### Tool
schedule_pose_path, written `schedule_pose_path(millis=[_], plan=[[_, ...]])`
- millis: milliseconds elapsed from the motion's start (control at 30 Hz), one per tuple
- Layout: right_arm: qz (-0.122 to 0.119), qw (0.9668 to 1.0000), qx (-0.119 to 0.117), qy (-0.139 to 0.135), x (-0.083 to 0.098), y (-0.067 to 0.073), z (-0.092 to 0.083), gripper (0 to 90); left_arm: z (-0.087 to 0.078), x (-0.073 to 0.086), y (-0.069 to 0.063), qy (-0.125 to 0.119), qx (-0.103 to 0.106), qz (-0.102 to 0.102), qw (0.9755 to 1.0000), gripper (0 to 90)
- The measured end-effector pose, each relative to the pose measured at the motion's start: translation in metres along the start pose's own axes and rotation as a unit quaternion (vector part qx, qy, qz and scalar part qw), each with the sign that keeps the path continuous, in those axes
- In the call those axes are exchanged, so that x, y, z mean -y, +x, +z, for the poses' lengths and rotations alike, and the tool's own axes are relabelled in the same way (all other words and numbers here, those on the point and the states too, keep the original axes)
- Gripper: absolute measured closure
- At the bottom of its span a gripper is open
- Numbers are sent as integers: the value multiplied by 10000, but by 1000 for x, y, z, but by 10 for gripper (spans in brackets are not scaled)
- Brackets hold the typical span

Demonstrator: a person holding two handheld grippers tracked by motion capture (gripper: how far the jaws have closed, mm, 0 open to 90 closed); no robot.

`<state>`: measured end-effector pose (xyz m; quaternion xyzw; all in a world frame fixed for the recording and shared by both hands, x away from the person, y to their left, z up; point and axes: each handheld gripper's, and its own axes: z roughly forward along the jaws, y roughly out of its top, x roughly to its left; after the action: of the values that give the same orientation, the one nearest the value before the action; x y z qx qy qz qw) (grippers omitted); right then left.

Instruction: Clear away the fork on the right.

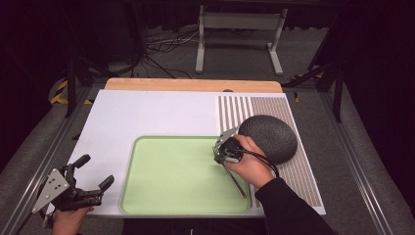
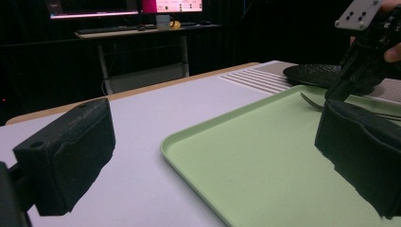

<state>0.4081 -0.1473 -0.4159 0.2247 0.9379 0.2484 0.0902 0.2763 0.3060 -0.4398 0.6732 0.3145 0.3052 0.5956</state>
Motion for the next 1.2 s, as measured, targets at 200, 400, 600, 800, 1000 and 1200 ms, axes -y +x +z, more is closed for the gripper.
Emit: schedule_pose_path(millis=[200, 400, 600, 800, 1000, 1200], plan=[[-76, 9999, -41, 115, 1, 0, 8, 900, 0, 0, 0, -1, 1, -9, 10000, 0], [-126, 9996, -63, 233, 1, 2, 12, 900, 0, 0, 0, 2, 7, -8, 10000, 0], [-117, 9995, -70, 288, 1, 1, 14, 900, 0, 0, 0, 4, 7, -1, 10000, 0], [-120, 9995, -18, 302, 1, -1, 14, 900, 0, 0, 0, 0, 1, 11, 10000, 0], [-102, 9995, 60, 307, 2, -3, 14, 900, 0, 0, 0, -1, 4, 10, 10000, 0], [23, 9993, 182, 325, 4, -7, 13, 900, 0, 0, 0, 6, 5, 12, 10000, 0]])
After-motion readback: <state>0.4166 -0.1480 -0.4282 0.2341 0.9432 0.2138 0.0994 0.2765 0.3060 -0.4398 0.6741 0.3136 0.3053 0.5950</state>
